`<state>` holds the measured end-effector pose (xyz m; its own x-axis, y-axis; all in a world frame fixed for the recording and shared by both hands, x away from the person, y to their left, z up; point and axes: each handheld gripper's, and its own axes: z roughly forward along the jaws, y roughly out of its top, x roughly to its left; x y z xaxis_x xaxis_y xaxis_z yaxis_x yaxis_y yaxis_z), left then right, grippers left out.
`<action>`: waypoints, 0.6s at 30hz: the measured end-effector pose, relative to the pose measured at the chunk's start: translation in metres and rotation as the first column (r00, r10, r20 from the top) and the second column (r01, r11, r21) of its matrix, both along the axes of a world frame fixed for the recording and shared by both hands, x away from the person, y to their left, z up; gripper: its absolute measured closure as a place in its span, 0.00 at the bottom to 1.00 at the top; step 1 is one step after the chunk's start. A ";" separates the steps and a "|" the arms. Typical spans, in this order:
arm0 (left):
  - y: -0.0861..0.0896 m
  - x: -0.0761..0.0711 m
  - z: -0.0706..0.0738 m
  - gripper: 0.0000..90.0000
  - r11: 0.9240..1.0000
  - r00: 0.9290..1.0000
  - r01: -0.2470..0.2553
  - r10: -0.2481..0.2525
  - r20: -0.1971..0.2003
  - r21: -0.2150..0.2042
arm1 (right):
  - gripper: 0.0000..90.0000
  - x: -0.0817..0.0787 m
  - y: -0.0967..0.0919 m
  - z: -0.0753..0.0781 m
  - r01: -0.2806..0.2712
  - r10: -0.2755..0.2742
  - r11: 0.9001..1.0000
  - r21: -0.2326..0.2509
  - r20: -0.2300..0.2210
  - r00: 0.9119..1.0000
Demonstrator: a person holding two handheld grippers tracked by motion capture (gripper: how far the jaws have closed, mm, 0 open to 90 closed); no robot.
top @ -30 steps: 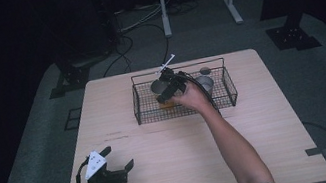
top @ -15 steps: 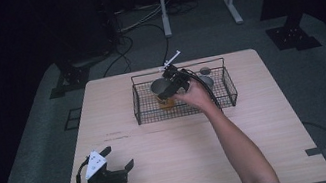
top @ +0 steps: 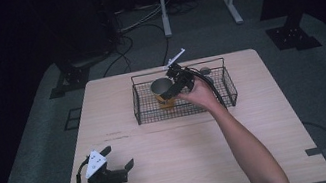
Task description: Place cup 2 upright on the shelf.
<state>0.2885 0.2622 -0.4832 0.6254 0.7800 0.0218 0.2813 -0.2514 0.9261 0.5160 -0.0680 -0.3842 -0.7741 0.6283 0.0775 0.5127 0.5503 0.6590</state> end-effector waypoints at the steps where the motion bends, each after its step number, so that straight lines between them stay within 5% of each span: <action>1: 0.000 0.000 0.000 0.00 1.000 1.000 0.000 0.000 -0.001 0.001 | 0.03 -0.002 -0.001 0.002 -0.005 0.005 1.000 -0.004 0.003 1.000; 13: -0.001 -0.001 0.000 0.00 1.000 1.000 -0.004 0.004 -0.005 0.007 | 0.06 -0.029 -0.053 0.026 -0.011 0.007 0.996 0.089 0.045 0.999; 18: -0.002 -0.002 -0.001 0.00 1.000 1.000 0.001 -0.001 0.000 0.013 | 0.06 -0.048 -0.069 0.029 -0.003 -0.002 0.997 0.078 0.064 0.998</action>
<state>0.2868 0.2599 -0.4838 0.6265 0.7787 0.0321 0.2807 -0.2639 0.9228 0.4681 -0.1374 -0.3552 -0.7792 0.6220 0.0772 0.4682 0.4958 0.7315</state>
